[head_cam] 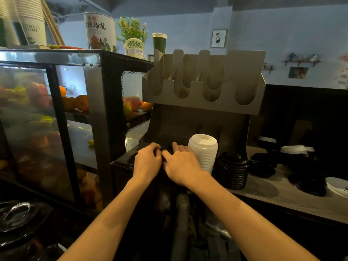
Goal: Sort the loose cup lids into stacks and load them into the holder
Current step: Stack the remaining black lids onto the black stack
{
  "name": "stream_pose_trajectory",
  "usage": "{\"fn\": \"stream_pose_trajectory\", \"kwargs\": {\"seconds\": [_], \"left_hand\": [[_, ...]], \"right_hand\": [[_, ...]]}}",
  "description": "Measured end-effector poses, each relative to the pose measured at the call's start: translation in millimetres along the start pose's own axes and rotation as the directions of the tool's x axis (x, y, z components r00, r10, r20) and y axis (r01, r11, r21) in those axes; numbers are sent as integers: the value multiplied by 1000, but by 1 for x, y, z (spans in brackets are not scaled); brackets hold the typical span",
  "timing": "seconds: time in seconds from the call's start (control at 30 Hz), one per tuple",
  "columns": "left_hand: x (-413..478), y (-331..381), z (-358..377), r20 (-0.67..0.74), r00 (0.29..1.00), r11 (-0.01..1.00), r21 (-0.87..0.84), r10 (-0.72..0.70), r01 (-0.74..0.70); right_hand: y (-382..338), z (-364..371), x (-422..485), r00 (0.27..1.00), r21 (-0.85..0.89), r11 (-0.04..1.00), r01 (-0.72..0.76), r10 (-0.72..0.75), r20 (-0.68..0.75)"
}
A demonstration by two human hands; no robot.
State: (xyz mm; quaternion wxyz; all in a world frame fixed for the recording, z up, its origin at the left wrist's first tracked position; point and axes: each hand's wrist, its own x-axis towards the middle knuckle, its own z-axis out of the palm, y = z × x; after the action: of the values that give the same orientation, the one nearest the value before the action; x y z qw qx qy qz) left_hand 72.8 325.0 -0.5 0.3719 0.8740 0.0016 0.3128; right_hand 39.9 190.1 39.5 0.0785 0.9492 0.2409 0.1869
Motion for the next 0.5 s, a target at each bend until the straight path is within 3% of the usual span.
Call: {"fn": "stream_pose_trajectory", "kwargs": {"seconds": [0.13, 0.5], "left_hand": [[-1, 2, -1, 38, 999, 998, 44, 34, -35], [7, 8, 2, 112, 993, 990, 132, 28, -43]], "right_hand": [[-5, 5, -6, 996, -75, 997, 2, 5, 86], [-4, -4, -7, 998, -126, 992, 29, -21, 64]]}}
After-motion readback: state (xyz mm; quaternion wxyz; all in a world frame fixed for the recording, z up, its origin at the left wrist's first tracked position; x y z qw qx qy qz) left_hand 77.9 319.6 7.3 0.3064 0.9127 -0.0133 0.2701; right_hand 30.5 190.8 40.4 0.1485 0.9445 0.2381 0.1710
